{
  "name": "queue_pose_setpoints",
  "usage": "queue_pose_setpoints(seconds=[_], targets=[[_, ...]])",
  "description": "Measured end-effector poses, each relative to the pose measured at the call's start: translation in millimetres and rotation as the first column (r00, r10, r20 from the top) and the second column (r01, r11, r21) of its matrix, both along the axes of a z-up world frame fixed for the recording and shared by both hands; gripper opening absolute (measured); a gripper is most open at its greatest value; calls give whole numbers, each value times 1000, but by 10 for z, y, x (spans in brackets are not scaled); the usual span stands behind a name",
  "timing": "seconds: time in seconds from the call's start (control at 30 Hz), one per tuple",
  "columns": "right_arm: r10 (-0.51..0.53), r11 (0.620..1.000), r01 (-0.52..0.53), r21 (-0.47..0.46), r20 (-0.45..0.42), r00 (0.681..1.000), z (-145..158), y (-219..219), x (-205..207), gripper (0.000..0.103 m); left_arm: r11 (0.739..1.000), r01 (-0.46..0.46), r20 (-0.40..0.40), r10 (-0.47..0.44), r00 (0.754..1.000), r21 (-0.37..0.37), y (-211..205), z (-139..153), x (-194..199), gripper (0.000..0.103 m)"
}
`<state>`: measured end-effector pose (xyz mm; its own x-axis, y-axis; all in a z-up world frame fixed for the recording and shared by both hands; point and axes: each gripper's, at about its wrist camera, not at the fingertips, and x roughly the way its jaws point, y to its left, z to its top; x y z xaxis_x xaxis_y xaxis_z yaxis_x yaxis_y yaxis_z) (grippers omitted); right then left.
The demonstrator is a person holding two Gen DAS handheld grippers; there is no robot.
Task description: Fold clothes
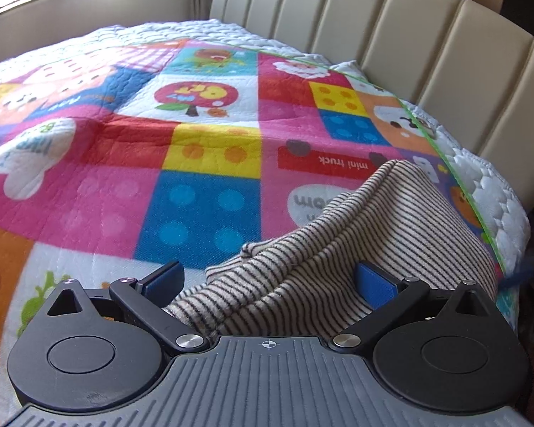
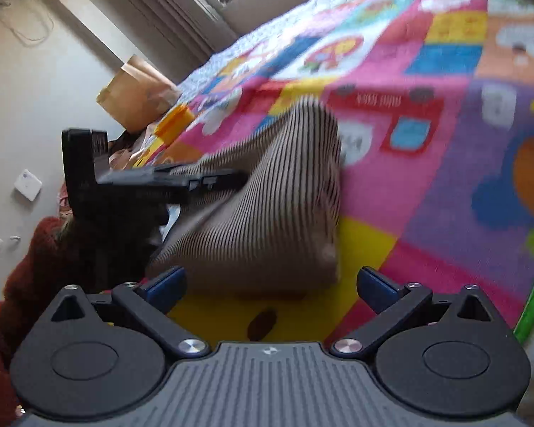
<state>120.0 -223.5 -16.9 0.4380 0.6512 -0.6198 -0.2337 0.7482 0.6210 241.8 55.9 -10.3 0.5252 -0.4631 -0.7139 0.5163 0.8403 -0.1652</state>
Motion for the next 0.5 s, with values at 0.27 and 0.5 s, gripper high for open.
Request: queue_pose_setpoints(seconds=[0.27, 0.5], targets=[[-95, 972, 122, 199, -141, 985, -297, 187, 292, 55, 997, -58, 11, 58, 998, 54, 63, 66, -86, 103], [-183, 983, 184, 4, 78, 980, -59, 202, 737, 54, 993, -106, -2, 106, 994, 44, 229, 53, -63, 103]])
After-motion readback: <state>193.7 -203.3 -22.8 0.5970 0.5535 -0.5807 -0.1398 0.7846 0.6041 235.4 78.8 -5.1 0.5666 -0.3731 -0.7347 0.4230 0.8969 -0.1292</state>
